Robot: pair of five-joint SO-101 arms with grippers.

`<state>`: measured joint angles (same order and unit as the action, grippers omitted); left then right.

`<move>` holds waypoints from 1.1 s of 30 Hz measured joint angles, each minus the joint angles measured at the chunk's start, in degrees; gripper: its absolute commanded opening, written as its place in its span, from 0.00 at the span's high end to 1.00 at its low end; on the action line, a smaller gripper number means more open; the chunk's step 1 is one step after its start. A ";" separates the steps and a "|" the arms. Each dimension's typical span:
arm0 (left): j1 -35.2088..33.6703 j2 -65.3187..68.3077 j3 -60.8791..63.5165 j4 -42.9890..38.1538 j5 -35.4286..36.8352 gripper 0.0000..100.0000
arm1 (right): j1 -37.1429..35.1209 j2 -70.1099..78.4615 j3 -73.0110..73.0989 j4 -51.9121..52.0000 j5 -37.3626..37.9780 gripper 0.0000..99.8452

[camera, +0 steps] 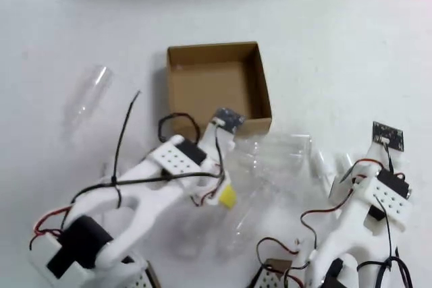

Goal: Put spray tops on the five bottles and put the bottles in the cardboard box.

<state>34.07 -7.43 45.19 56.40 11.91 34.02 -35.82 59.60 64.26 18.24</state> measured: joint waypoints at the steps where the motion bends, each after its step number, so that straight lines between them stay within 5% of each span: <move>1: 0.00 0.26 0.00 -0.26 0.00 0.66 | 0.00 0.00 0.00 0.00 0.00 0.98; 5: -0.26 1.05 0.00 -1.67 0.35 0.73 | 0.00 0.00 0.00 0.00 0.00 0.98; 10: -0.18 3.78 0.00 -3.96 0.35 0.99 | 0.00 0.00 0.00 0.00 0.00 0.98; 16: -0.09 3.96 -0.09 -4.31 -6.15 0.98 | 0.00 0.00 0.00 0.00 0.00 0.98; 26: -0.70 -2.11 -0.26 1.67 -7.30 0.98 | 0.00 0.00 0.00 0.00 0.00 0.98; 33: -9.05 -14.77 4.31 0.00 -7.30 0.98 | 0.00 0.00 0.00 0.00 0.00 0.98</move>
<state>25.01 -22.20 49.49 56.40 4.62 34.02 -35.82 59.60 64.26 18.24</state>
